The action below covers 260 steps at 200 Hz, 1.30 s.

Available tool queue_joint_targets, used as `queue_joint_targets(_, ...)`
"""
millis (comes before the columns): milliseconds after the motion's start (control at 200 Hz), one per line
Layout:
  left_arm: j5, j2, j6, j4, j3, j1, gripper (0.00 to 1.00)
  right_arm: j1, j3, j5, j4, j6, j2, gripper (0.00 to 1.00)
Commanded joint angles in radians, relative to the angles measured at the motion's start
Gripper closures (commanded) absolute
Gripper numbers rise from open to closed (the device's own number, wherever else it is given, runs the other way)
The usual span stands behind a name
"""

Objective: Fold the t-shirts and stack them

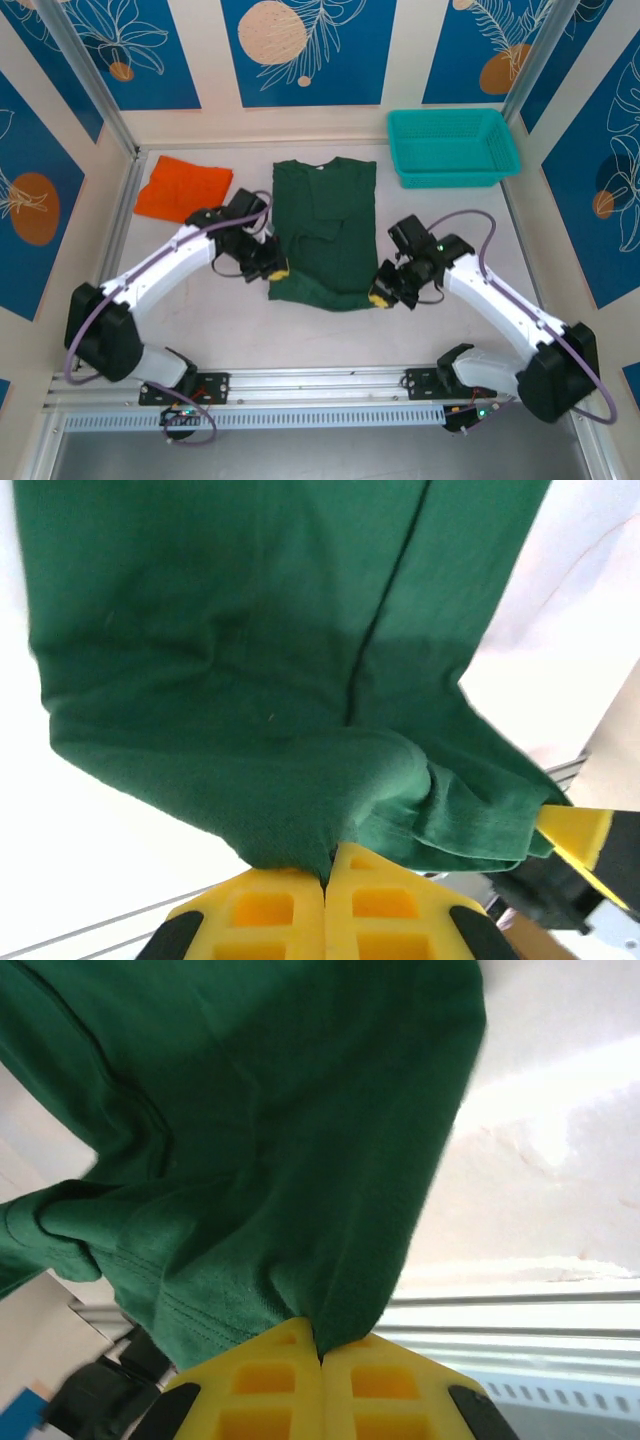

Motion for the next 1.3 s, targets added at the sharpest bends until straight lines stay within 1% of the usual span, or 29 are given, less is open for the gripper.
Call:
queue_joint_targets(0,0.039,0.108,0.134,-0.110,0.146,0.079,1.00,-0.060,0.150,0.026,-0.085,-0.074,0.133,1.00)
queue_joint_targets(150,0.018,0.239,0.149,-0.104,0.255,0.172,1.00,-0.142,0.346,0.070,-0.128,-0.122,0.334,1.00)
queue_joint_targets(250,0.044,0.337,0.133,-0.081,0.313,0.214,1.00,-0.193,0.470,0.055,-0.142,-0.167,0.472,1.00)
queue_joint_targets(415,0.045,0.506,0.133,-0.103,0.452,0.231,1.00,-0.254,0.622,0.037,-0.156,-0.232,0.684,1.00)
queue_joint_targets(540,0.049,0.588,0.120,-0.106,0.509,0.240,1.00,-0.288,0.676,-0.029,-0.103,-0.246,0.777,1.00)
queue_joint_targets(680,0.035,0.665,0.118,-0.140,0.583,0.252,1.00,-0.297,0.786,-0.066,-0.129,-0.282,0.905,1.00)
queue_joint_targets(855,-0.014,0.661,0.100,-0.136,0.568,0.255,1.00,-0.299,0.837,-0.083,-0.126,-0.291,0.974,1.00)
queue_joint_targets(960,-0.014,0.667,0.090,-0.121,0.546,0.260,1.00,-0.299,0.872,-0.076,-0.146,-0.301,1.010,1.00)
queue_joint_targets(1170,0.000,0.711,0.061,-0.102,0.566,0.287,1.00,-0.298,0.916,-0.042,-0.175,-0.293,1.046,1.00)
queue_joint_targets(1235,0.018,0.732,0.052,-0.101,0.593,0.294,0.89,-0.301,0.924,-0.032,-0.183,-0.284,1.050,1.00)
queue_joint_targets(1295,0.040,0.750,0.047,-0.098,0.629,0.298,0.88,-0.307,0.926,-0.029,-0.184,-0.270,1.044,1.00)
